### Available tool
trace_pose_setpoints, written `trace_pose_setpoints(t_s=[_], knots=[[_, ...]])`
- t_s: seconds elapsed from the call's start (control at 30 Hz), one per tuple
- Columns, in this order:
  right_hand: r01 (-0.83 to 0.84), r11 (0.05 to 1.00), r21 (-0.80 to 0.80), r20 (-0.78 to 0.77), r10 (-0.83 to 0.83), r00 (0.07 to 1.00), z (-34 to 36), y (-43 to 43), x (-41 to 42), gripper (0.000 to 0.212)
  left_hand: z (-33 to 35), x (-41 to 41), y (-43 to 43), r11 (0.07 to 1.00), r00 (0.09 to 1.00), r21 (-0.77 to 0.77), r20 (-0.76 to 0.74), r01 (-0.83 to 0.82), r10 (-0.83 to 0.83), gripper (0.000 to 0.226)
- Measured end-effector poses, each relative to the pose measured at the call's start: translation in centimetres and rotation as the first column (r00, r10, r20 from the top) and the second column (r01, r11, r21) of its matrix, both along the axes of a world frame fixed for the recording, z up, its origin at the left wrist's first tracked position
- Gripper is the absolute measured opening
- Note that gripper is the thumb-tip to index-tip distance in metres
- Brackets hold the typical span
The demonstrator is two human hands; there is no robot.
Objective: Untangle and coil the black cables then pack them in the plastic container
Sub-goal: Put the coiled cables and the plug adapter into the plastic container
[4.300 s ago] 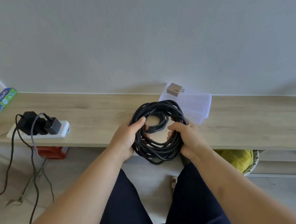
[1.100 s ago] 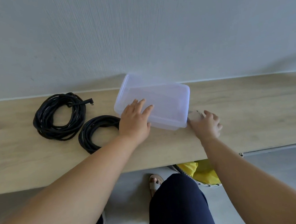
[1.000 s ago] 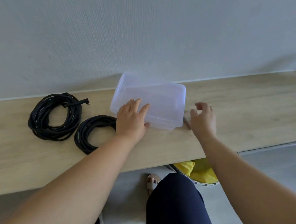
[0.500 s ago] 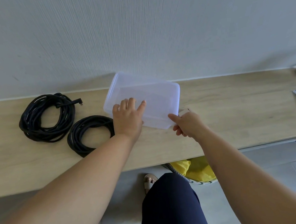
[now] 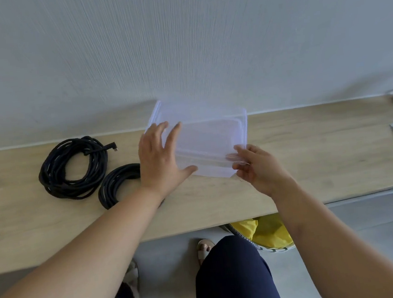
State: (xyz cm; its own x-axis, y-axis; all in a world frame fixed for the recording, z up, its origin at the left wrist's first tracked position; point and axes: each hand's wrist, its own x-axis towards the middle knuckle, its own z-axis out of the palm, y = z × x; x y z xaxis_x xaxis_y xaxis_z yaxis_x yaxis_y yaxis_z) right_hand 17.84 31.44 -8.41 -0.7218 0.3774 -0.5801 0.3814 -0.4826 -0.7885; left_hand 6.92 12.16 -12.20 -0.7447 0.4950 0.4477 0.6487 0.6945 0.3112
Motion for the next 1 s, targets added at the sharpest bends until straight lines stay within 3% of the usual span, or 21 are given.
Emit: trace_pose_setpoints(t_s=[0.07, 0.17, 0.23, 0.37, 0.53, 0.73, 0.8, 0.9, 1.0], knots=[[0.068, 0.993, -0.092, -0.049, -0.073, 0.996, -0.4, 0.3, 0.6, 0.007, 0.5, 0.5, -1.3, 0.983, 0.996, 0.165, -0.032, -0.077, 0.083, 0.087], [0.204, 0.951, -0.231, -0.072, -0.225, 0.972, -1.5, 1.1, 1.7, 0.013, 0.7, 1.6, -2.4, 0.946, 0.989, 0.288, 0.072, -0.147, 0.132, 0.067], [0.297, 0.908, -0.295, -0.064, -0.329, 0.942, -2.4, 1.6, 2.4, 0.013, 0.1, 2.0, -2.4, 0.973, 0.984, 0.189, 0.148, -0.129, 0.101, 0.062], [0.501, 0.795, -0.342, -0.017, -0.538, 0.843, -3.7, 2.9, 4.2, 0.011, -0.8, 2.6, -1.1, 0.970, 0.969, -0.212, 0.241, 0.115, -0.062, 0.045], [0.590, 0.765, -0.259, 0.042, -0.601, 0.798, -5.3, 3.9, 6.0, 0.005, -1.3, 2.6, -0.2, 0.972, 0.952, -0.218, 0.306, 0.093, -0.023, 0.038], [0.586, 0.787, -0.194, 0.130, -0.571, 0.811, -5.8, 3.2, 5.9, 0.007, -1.5, 2.6, 0.3, 0.966, 0.942, -0.248, 0.334, 0.068, 0.019, 0.041], [0.538, 0.833, -0.127, 0.160, -0.518, 0.840, -5.3, 2.9, 5.3, 0.012, -1.4, 2.8, 0.2, 0.967, 0.943, -0.247, 0.332, 0.061, 0.026, 0.042], [0.328, 0.943, 0.059, 0.264, -0.331, 0.906, -4.7, 2.7, 4.6, 0.018, -1.2, 2.8, 0.1, 0.962, 0.943, -0.265, 0.333, 0.072, 0.021, 0.043], [0.124, 0.983, 0.134, 0.366, -0.165, 0.916, -3.8, 2.3, 4.4, 0.034, -0.9, 2.7, 0.1, 0.955, 0.931, -0.286, 0.363, 0.084, 0.026, 0.045]])
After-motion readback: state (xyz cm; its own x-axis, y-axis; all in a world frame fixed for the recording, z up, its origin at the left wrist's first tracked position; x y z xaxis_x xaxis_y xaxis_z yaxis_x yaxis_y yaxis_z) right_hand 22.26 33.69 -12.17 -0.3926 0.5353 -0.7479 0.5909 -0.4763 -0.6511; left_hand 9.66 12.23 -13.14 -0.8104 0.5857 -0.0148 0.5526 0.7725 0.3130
